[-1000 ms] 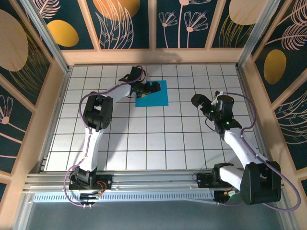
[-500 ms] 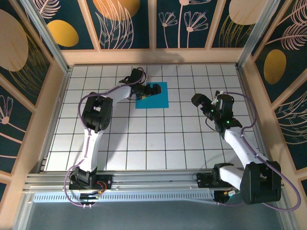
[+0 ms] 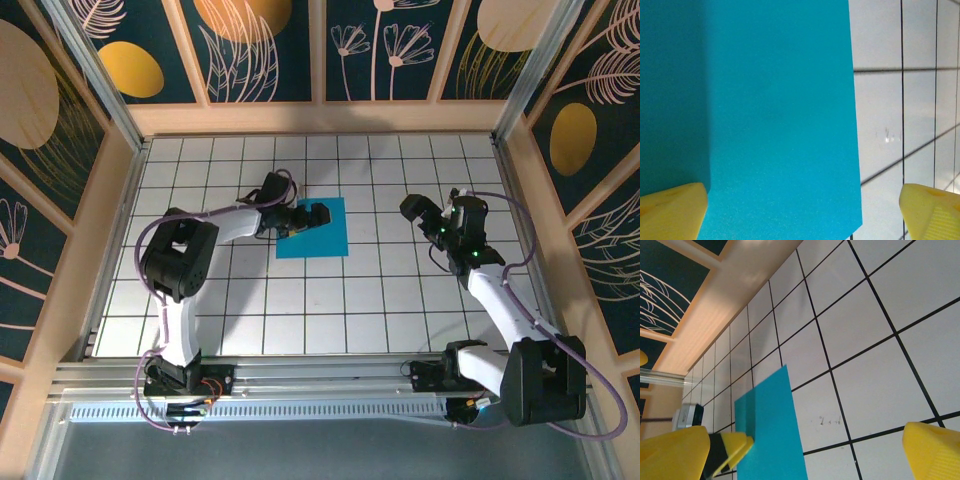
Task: Fold a paper plane with a square sheet of paper (fold left side to right side)
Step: Move the square sheet of paper to the center of the table.
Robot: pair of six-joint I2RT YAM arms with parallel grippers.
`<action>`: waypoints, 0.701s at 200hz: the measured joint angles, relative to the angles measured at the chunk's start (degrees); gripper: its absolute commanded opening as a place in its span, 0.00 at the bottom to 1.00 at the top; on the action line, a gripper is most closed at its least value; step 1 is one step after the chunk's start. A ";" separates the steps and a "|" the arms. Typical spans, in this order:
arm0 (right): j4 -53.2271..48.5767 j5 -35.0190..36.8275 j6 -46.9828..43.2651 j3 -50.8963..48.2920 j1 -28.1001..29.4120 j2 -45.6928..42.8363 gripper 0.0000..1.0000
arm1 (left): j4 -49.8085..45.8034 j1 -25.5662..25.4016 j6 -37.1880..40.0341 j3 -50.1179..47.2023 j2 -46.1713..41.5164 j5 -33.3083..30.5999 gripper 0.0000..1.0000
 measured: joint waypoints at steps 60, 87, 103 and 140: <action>-0.04 1.05 -0.04 0.00 0.74 0.85 0.99 | 4.07 -5.60 -5.73 -10.58 -7.17 -1.86 0.99; -1.42 2.45 -1.22 0.52 1.64 1.44 0.99 | 5.33 -6.99 -8.00 -13.29 -9.16 -1.86 0.99; -4.04 4.59 -2.80 2.49 2.99 3.04 0.98 | 5.07 -7.19 -9.11 -13.64 -9.66 -1.66 0.99; -10.51 8.90 -7.80 11.08 8.22 9.92 0.92 | 0.35 -7.37 -9.57 -12.61 -10.71 -1.81 0.99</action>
